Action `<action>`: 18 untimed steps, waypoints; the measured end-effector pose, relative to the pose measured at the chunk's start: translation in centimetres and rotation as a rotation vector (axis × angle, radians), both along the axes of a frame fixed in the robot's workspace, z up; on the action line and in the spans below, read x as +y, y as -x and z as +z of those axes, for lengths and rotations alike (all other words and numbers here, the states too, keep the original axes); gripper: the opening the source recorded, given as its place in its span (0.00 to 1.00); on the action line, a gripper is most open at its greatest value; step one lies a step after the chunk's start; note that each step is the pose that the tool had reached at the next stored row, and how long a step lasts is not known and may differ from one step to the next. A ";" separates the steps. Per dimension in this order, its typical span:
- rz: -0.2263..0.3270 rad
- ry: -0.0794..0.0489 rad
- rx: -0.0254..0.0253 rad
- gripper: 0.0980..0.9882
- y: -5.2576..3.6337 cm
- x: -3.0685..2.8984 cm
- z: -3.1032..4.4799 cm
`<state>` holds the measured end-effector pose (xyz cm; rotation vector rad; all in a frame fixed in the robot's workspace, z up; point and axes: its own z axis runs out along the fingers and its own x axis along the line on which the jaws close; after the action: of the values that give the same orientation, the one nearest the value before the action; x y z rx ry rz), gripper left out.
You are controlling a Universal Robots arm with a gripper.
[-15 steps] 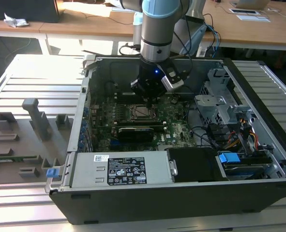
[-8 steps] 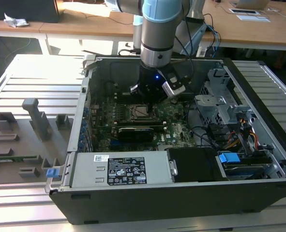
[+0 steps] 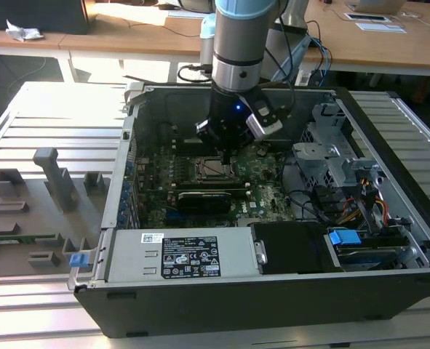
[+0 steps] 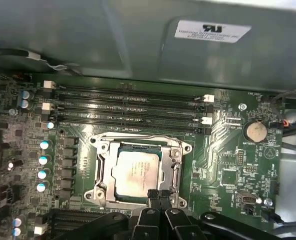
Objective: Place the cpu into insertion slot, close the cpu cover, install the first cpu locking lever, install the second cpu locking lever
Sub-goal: 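Install the first cpu locking lever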
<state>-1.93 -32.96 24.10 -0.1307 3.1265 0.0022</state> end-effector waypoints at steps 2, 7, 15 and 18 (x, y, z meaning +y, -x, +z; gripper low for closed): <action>0.000 0.000 -0.0001 0.01 0.00 0.00 0.82; 0.000 0.000 0.0000 0.01 0.00 0.00 2.51; 0.000 0.000 0.0000 0.01 0.00 0.00 3.12; 0.000 0.000 0.0000 0.01 0.00 0.00 3.12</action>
<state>-1.93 -32.96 27.22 -0.1308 3.1265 0.0022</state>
